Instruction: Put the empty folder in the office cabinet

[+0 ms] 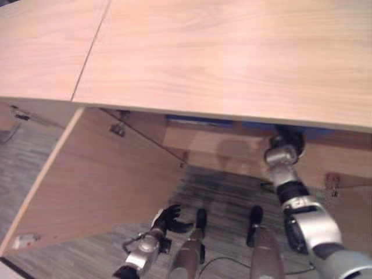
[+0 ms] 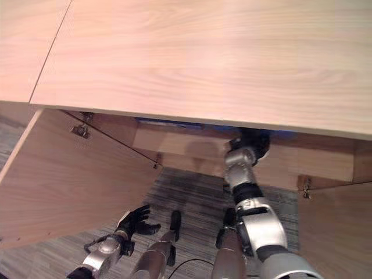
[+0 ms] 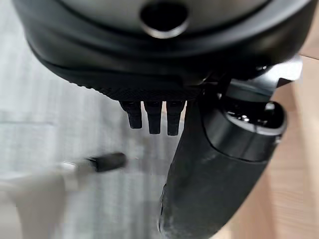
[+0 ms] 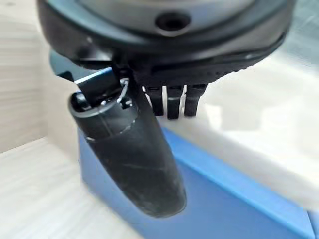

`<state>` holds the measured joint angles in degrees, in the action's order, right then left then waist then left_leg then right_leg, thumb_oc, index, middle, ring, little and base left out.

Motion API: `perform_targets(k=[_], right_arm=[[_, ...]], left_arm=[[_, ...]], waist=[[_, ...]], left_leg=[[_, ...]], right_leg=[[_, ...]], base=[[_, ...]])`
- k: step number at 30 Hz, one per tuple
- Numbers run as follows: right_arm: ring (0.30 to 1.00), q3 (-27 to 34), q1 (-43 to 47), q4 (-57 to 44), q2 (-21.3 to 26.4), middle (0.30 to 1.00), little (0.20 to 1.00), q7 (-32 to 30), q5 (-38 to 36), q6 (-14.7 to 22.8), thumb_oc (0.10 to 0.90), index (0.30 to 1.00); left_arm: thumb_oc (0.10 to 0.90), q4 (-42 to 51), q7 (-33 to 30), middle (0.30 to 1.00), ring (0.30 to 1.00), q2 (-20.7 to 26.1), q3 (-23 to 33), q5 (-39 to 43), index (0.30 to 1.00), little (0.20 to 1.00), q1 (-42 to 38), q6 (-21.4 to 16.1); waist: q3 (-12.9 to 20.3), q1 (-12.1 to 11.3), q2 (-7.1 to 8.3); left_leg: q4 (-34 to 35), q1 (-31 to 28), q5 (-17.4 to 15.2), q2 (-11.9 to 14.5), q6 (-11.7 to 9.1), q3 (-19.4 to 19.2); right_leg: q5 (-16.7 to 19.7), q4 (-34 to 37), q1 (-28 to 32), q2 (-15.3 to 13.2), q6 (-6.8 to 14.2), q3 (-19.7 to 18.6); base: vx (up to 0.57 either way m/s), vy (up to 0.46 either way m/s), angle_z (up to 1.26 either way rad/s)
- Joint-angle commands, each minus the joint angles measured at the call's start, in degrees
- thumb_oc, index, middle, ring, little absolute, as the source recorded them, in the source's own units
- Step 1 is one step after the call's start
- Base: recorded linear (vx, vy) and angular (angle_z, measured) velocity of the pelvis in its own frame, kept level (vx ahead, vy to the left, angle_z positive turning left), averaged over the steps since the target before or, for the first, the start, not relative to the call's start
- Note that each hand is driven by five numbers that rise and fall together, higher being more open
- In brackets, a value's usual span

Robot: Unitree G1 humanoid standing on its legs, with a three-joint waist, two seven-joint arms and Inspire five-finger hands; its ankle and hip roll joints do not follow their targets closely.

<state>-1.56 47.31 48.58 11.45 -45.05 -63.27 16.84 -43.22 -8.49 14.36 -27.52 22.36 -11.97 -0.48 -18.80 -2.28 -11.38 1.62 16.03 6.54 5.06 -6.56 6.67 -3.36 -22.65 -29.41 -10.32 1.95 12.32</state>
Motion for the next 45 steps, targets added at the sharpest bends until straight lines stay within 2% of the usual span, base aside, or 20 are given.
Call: perform_targets(k=[1, 6, 13, 20, 26, 33, 34, 40, 45], right_arm=[[0.900, 0.1, 3.7, -1.8, 2.1, 0.900, 0.900, 0.4, 3.7, 2.4, 0.800, 0.900], [0.900, 0.3, 4.2, 0.9, 1.2, 0.900, 0.900, 1.2, 3.4, 1.7, 0.800, 0.900], [0.900, 0.7, 9.7, 8.2, 3.1, 0.900, 0.900, 2.7, 3.3, -0.7, 0.800, 0.900], [0.900, 1.5, 11.8, 8.6, 6.1, 0.900, 0.900, 4.6, 4.4, -0.7, 0.800, 0.900], [0.900, 1.4, 13.0, 11.9, 9.8, 0.900, 0.900, 7.2, 4.9, -2.6, 0.800, 0.900], [0.900, 3.1, 7.2, 6.4, 8.4, 0.900, 0.900, 9.9, 5.6, -0.2, 0.800, 0.900], [0.900, 3.5, 7.5, 7.2, 9.2, 0.900, 0.900, 10.3, 5.1, -0.1, 0.800, 0.900], [0.900, 2.7, 14.5, 17.6, 13.9, 0.900, 0.900, 12.4, 4.1, -4.1, 0.800, 0.900], [0.900, 0.6, 20.7, 24.8, 21.4, 0.900, 0.900, 14.0, 5.3, -7.2, 0.800, 0.900]], left_arm=[[0.800, -4.4, -3.5, 0.900, 0.900, 1.7, 0.2, 2.9, 0.900, 0.900, -3.5, -0.6], [0.800, -6.7, -5.4, 0.900, 0.900, -0.1, 0.1, 3.7, 0.900, 0.900, -7.7, -0.5], [0.800, -7.3, -6.1, 0.900, 0.900, -0.2, 0.0, 4.2, 0.900, 0.900, -9.9, -0.9], [0.800, -2.0, -4.3, 0.900, 0.900, 2.7, 0.6, 3.0, 0.900, 0.900, -3.8, -1.6], [0.800, 1.0, -2.4, 0.900, 0.900, 5.2, 1.0, 2.0, 0.900, 0.900, 0.7, -2.2], [0.800, 0.9, -1.1, 0.900, 0.900, 5.0, 2.1, 0.2, 0.900, 0.900, 2.6, -2.5], [0.800, 0.5, -0.9, 0.900, 0.900, 5.2, 2.0, 0.2, 0.900, 0.900, 2.5, -2.8], [0.800, -1.5, -0.9, 0.900, 0.900, 5.8, 1.3, 0.1, 0.900, 0.900, 1.6, -3.8], [0.800, -0.6, 1.2, 0.900, 0.900, 7.7, -0.1, -1.0, 0.900, 0.900, 4.8, -5.3]], waist=[[-0.6, -1.1, 2.50], [-0.9, -0.3, 2.85], [-0.7, -0.3, 3.03], [-0.9, -1.4, 2.69], [-0.9, -2.7, 2.17], [-0.8, -2.7, 2.21], [-0.8, -2.8, 2.33], [-0.7, -4.0, 2.04], [-0.3, -6.0, 0.57]], left_leg=[[3.0, -7.3, -8.1, 2.5, -1.4, 2.9], [3.1, -8.0, -8.3, 2.5, -1.4, 2.6], [3.3, -8.3, -8.2, 2.5, -1.4, 2.4], [3.3, -8.5, -8.4, 2.4, -1.4, 2.6], [3.4, -7.8, -7.7, 2.3, -1.3, 3.1], [3.4, -7.7, -7.6, 2.4, -1.4, 3.4], [3.3, -8.1, -8.2, 2.5, -1.5, 3.4], [3.4, -7.8, -7.8, 2.2, -1.7, 3.7], [3.4, -7.1, -7.1, 1.8, -2.2, 4.2]], right_leg=[[-5.5, -3.5, 3.9, -4.8, 6.8, -1.4], [-5.4, -3.9, 3.8, -5.0, 6.9, -1.8], [-4.4, -3.2, 3.8, -5.0, 7.2, -2.2], [-4.7, -3.5, 4.0, -5.3, 7.5, -2.0], [-3.5, -2.7, 4.1, -5.4, 7.6, -1.6], [-3.5, -2.1, 4.8, -5.5, 7.7, -1.2], [-4.3, -2.7, 4.9, -5.6, 7.8, -1.2], [-3.3, -2.6, 4.4, -5.9, 8.1, -1.3], [-3.7, -2.5, 4.4, -6.7, 8.4, -0.3]], base=[[0.00, 0.000, 0.00], [0.00, 0.000, 0.00], [0.00, 0.000, 0.00], [0.00, 0.000, 0.00], [-0.02, 0.002, 0.01], [0.00, -0.004, 0.01], [0.00, -0.021, 0.04], [-0.02, 0.002, 0.01], [-0.02, 0.006, 0.07]])
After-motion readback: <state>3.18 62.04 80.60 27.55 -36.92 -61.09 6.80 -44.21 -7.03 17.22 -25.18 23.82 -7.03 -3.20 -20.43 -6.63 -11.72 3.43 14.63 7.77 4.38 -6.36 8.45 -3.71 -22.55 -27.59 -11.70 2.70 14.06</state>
